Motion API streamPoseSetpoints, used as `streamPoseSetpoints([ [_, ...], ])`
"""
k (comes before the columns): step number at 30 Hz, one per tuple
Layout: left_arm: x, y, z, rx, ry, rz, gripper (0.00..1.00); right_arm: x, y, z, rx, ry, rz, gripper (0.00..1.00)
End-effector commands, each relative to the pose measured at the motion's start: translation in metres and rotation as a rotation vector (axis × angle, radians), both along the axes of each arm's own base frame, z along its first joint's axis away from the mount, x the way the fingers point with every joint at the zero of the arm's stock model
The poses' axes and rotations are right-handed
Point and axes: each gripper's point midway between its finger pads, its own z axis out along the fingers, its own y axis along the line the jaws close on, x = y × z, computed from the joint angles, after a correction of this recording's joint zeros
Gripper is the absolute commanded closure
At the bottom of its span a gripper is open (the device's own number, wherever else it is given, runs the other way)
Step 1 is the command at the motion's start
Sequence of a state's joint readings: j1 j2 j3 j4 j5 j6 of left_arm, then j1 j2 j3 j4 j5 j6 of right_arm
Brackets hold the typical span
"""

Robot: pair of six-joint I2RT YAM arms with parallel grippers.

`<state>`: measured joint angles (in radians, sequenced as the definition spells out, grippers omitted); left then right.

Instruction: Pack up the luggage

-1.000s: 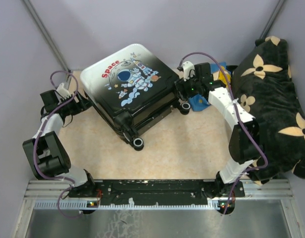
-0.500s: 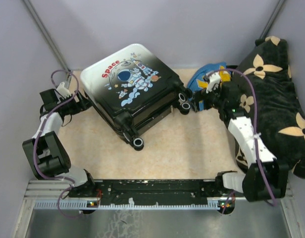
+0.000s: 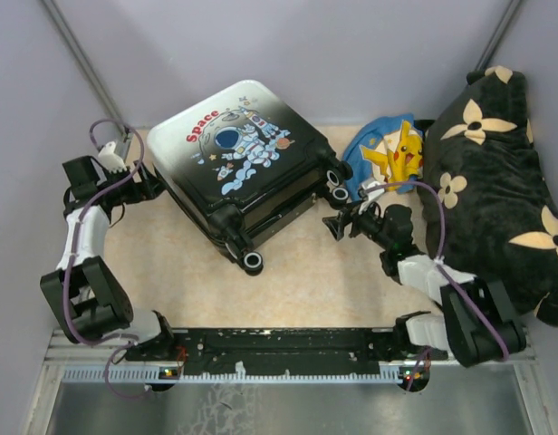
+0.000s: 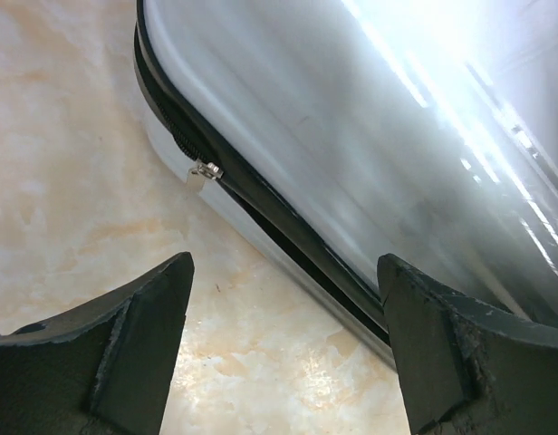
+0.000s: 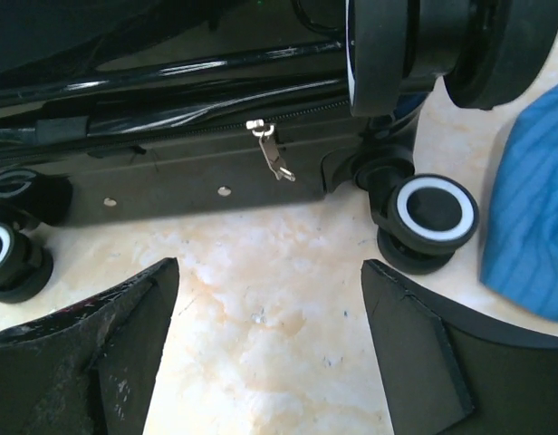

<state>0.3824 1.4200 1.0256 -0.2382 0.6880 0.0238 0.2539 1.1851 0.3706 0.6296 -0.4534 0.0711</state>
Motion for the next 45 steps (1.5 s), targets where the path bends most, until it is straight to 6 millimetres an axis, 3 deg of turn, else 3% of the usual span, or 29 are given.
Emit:
streamPoseSetpoints([
  [1,-0.003,-0.001,0.044,0.084,-0.136,-0.066,0.11,0.024,0.016,0.055,0.101,-0.282,0.016,0.21],
  [10,-0.002,-0.01,0.107,0.191,-0.363,-0.164,0.09,0.045,0.034,0.041,0.126,-0.306,0.061,0.4],
  [21,-0.001,-0.02,0.124,0.207,-0.387,-0.252,0.12,0.076,0.06,0.03,0.166,-0.305,0.096,0.49],
  [30,-0.004,-0.063,0.132,0.316,-0.408,-0.437,0.15,0.077,0.071,0.008,0.159,-0.278,0.099,0.62],
  [33,-0.004,-0.069,0.133,0.329,-0.409,-0.456,0.16,0.077,0.07,0.009,0.158,-0.29,0.086,0.74],
  [35,-0.004,-0.075,0.137,0.344,-0.423,-0.482,0.17,0.078,0.068,0.013,0.16,-0.298,0.073,0.94],
  [36,-0.006,-0.08,0.137,0.357,-0.43,-0.51,0.18,0.077,0.066,0.015,0.16,-0.304,0.066,1.0],
  [39,-0.013,-0.11,0.14,0.416,-0.463,-0.637,0.18,0.074,0.058,0.021,0.156,-0.313,0.04,1.0],
  [43,-0.029,-0.166,0.143,0.469,-0.496,-0.84,0.21,0.077,0.039,0.026,0.14,-0.308,-0.005,1.0],
  [45,-0.043,-0.204,0.141,0.491,-0.517,-0.968,0.23,0.081,0.029,0.025,0.119,-0.309,-0.03,1.0],
])
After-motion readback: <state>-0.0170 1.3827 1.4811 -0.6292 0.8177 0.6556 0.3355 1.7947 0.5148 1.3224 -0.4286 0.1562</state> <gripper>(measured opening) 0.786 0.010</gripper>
